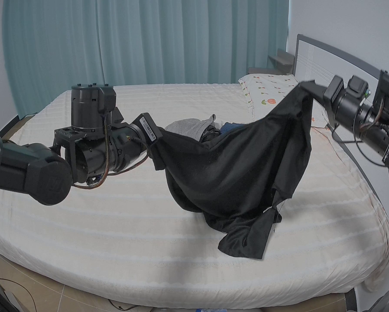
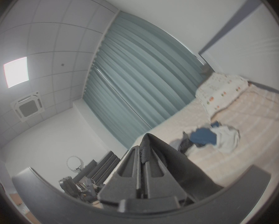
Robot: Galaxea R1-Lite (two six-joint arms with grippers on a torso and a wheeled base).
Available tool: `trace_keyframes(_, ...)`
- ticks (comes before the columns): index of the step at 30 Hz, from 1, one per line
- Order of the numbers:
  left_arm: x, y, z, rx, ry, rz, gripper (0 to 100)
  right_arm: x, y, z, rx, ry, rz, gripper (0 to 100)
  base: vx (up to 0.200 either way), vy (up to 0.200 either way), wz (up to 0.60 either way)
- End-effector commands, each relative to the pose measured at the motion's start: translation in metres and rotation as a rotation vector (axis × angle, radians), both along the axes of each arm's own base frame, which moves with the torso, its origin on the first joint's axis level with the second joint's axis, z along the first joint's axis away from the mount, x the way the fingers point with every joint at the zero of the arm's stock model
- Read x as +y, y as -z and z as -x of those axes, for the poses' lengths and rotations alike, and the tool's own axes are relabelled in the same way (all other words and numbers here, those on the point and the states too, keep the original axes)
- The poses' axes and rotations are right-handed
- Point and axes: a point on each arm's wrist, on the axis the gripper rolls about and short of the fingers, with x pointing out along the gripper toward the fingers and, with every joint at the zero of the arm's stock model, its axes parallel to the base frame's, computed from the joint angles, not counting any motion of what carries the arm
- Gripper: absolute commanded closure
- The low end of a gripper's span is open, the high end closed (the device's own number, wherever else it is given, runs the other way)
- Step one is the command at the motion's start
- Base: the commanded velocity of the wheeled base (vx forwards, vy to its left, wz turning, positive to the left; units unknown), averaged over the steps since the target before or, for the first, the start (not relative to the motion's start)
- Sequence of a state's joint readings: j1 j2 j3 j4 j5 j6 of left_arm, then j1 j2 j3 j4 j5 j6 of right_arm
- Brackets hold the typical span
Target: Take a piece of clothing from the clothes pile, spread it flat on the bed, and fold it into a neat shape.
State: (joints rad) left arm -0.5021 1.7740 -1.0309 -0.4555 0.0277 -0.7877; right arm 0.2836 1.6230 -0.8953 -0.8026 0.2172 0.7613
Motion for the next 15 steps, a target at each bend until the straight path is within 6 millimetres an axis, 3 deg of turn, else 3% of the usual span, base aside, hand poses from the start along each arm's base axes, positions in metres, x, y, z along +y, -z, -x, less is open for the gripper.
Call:
trace_keyframes(1,0.006,0.033,0.017,0.139,0.040,0.006,100,0.003,0.055,0.006,0.203,-0.015,0.019,100,0.000,0.000,0.00)
trace_keyframes(10,0.008,0.064,0.038,0.298,0.098,0.038,100,0.026,0.102,-0.007,0.358,-0.049,-0.030,100,0.000,0.000,0.00)
trace_keyframes(15,0.010,0.075,0.043,0.294,0.112,0.070,100,0.034,0.105,-0.003,0.356,-0.072,-0.025,100,0.000,0.000,0.00)
